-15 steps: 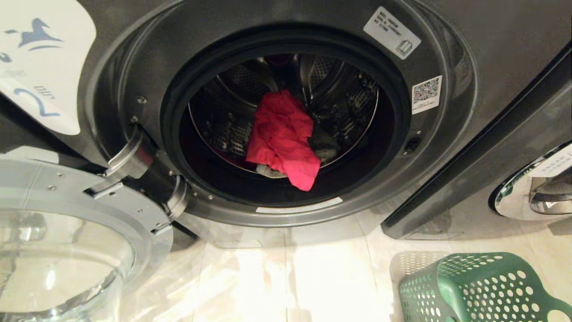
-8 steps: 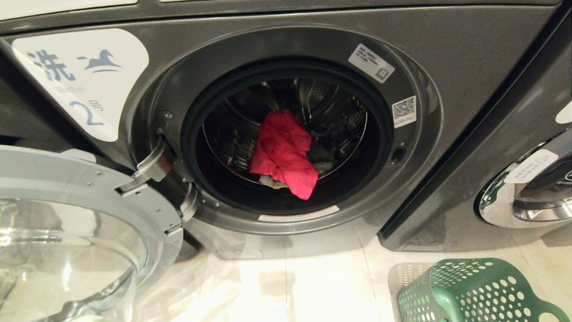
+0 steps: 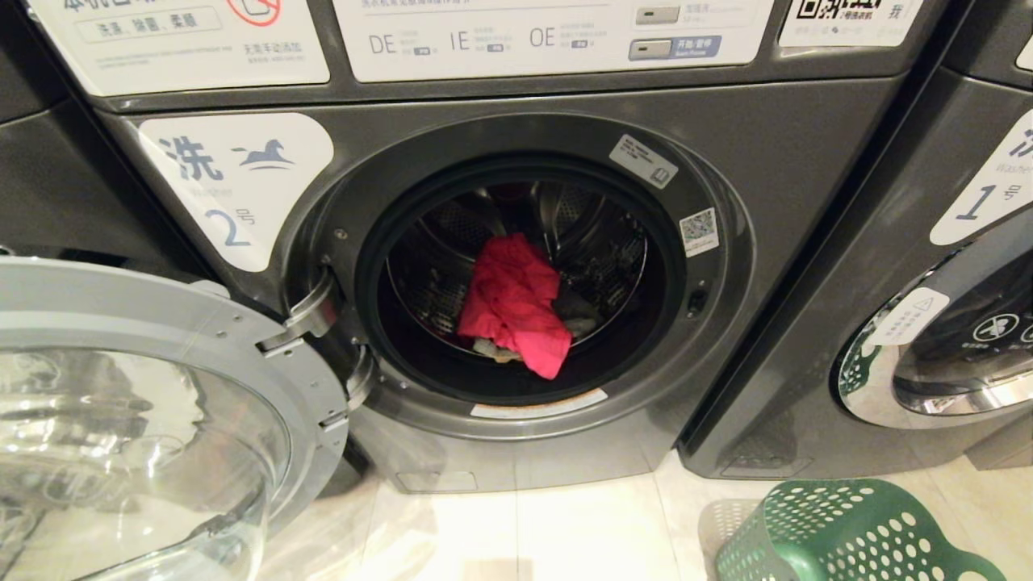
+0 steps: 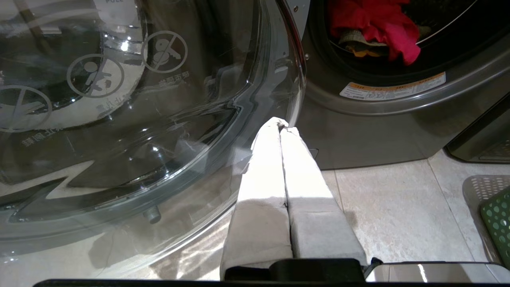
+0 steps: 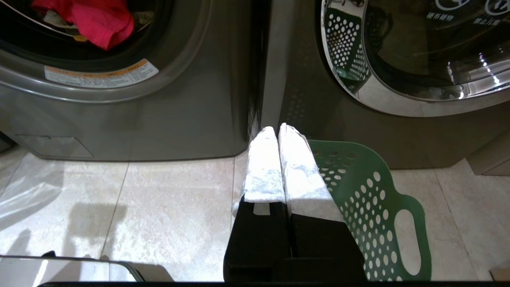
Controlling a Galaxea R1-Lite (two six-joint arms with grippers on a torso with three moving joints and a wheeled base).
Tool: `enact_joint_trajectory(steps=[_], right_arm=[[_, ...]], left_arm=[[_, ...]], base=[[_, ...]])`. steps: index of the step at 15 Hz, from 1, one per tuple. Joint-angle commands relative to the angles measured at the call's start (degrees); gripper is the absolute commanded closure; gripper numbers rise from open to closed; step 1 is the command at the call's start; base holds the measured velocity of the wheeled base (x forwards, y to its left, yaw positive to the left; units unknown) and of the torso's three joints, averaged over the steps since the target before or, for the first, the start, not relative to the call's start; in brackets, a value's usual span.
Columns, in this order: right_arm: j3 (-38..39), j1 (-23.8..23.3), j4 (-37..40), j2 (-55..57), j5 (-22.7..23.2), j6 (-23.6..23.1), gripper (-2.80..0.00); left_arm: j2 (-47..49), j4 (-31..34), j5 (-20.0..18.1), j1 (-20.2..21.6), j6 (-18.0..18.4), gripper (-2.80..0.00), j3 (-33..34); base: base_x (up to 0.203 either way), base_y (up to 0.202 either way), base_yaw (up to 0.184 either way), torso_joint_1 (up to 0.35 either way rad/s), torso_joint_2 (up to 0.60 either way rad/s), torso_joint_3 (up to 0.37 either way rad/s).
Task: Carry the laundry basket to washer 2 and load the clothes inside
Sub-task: Close the washing machine door with the left hand
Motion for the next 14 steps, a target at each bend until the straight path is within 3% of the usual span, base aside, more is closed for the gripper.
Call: enact_joint_trajectory(steps=[1, 10, 14], right_arm=[[0.0, 0.0, 0.0, 0.1, 0.0, 0.0, 0.0], [0.0, 0.0, 0.0, 0.1, 0.0, -0.1, 0.0], [0.0, 0.0, -0.1, 0.1, 0.0, 0.0, 0.0]], left_arm=[[0.0, 0.0, 0.0, 0.0, -0.1, 0.0, 0.0], [0.1, 0.0, 0.0, 0.0, -0.1, 0.0, 0.0], [0.0, 0.1, 0.0, 0.0, -0.1, 0.0, 0.0]], base=[[0.0, 0.0, 0.0, 0.012, 0.01, 0.203], [0.0, 0.0, 0.0, 0.001, 0.0, 0.201], [0.0, 0.0, 0.0, 0.002, 0.0, 0.052]])
